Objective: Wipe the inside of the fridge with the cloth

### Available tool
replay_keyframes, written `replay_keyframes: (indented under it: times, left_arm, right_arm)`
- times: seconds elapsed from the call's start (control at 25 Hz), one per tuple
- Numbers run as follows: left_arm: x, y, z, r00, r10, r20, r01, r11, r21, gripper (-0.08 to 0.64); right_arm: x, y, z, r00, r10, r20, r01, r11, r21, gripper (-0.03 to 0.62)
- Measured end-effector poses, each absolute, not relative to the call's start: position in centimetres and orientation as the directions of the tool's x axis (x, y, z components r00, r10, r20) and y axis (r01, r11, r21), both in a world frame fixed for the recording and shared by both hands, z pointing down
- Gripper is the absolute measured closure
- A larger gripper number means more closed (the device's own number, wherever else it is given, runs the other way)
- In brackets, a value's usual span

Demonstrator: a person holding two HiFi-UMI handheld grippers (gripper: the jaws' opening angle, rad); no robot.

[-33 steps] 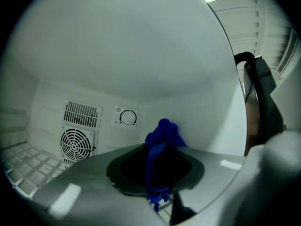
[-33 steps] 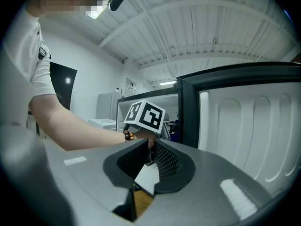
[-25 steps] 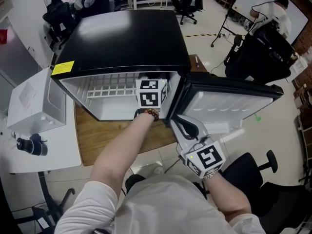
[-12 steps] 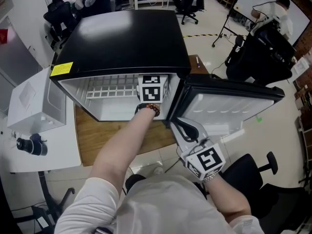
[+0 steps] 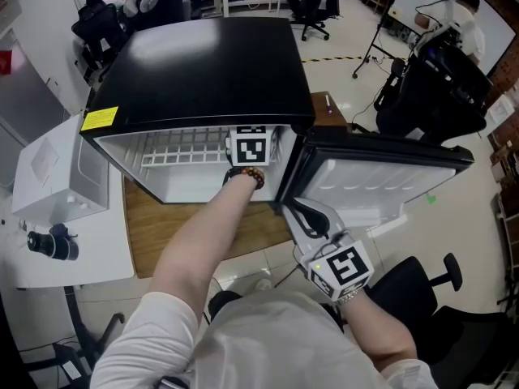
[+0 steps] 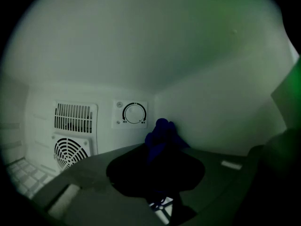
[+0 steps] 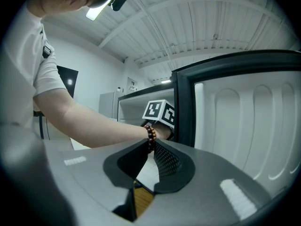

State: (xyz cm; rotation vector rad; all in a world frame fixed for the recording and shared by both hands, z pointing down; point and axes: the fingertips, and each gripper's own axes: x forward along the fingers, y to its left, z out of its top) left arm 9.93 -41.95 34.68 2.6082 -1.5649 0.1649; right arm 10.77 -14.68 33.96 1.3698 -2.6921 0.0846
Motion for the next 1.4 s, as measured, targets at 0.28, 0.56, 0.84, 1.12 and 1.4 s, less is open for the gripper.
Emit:
replay_keyframes:
  times: [0.28,0.56,0.84,1.12,1.4]
  left_arm:
    - [10.0,-42.8,34.8,0.461,-0.875,0.15,-0.885,-0.465,0.008,0.482]
    - [10.0,-43.5,34.9,0.462,-0.874,0.152,-0.885,-0.466,0.017,0.482]
    - [9.1,-42.6,34.9,0.455,-0.878,0.151,-0.888,-0.459,0.009,0.477]
    - [8.2,-39.7,34.4,0.494,-0.861,0.125,-0.868,-0.497,0.005,0.472]
    - [5.4,-36.4,34.6,0.494,-0.861,0.122,-0.868,-0.497,0.003,0.469]
  right_arm:
    - [11.3,-14.9,34.2,-0.581,-0.803,0.133,-0.81,0.586,-0.006,0.549]
    - [11.5,-14.9,34.4,-0.585,-0.801,0.132,-0.809,0.588,-0.014,0.549]
    - [11.3,-14.6,34.3,-0.587,-0.799,0.131,-0.806,0.591,-0.011,0.549]
    - [9.6,-13.8,34.1,-0.607,-0.785,0.124,-0.791,0.611,-0.005,0.549]
    - [7.5,-13.2,34.1,-0.632,-0.766,0.123,-0.772,0.636,-0.002,0.546]
